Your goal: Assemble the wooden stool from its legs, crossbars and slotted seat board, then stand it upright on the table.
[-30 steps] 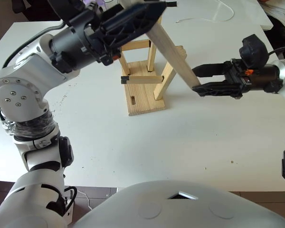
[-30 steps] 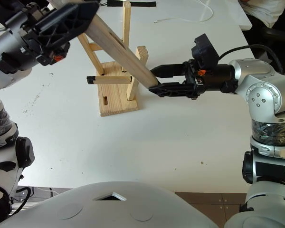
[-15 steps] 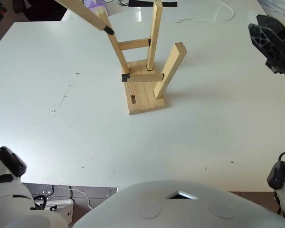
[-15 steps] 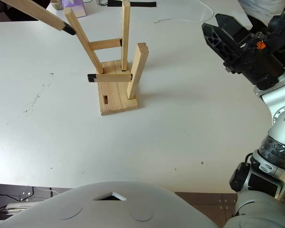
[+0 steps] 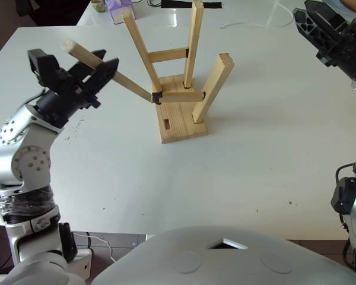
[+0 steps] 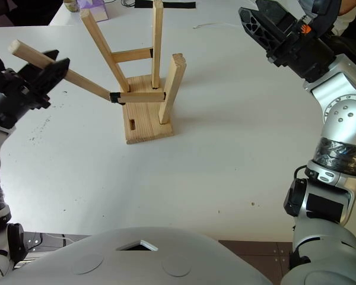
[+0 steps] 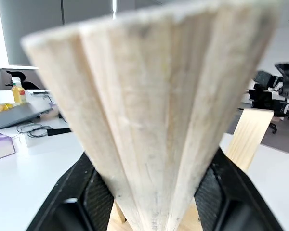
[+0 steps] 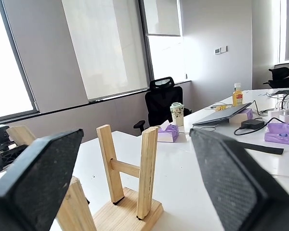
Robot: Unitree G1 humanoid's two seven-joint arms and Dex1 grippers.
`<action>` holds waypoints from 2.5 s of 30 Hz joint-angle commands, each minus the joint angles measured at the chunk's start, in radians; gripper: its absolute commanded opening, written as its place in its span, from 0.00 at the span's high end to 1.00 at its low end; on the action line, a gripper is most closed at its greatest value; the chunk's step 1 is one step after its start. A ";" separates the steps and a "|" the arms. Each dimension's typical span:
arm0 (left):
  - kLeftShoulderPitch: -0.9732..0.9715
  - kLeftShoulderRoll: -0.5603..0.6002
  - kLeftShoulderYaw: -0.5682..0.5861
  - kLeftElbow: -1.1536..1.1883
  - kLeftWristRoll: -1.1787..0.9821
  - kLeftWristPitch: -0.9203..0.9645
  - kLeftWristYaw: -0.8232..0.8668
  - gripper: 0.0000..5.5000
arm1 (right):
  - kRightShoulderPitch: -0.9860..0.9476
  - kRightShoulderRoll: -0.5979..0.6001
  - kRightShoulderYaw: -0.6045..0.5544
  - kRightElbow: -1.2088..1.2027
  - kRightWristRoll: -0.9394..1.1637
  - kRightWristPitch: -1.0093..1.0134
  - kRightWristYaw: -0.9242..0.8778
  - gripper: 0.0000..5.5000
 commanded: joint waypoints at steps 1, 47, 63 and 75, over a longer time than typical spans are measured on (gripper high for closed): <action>0.016 -0.006 -0.053 -0.004 0.032 -0.017 -0.045 0.63 | -0.010 -0.020 -0.005 0.016 -0.032 -0.024 0.017 0.26; -0.242 0.280 -0.223 -0.284 -0.185 0.556 0.070 0.63 | 0.542 0.236 0.164 -0.226 -0.490 -0.339 -0.322 0.26; -0.317 0.273 -0.400 -0.191 0.022 0.540 0.060 0.63 | 0.544 0.309 0.194 -0.137 -0.575 -0.429 -0.404 0.26; -0.330 0.523 -0.428 -0.108 0.100 0.429 -0.299 0.63 | 0.690 0.366 0.172 -0.242 -0.569 -0.431 -0.465 0.26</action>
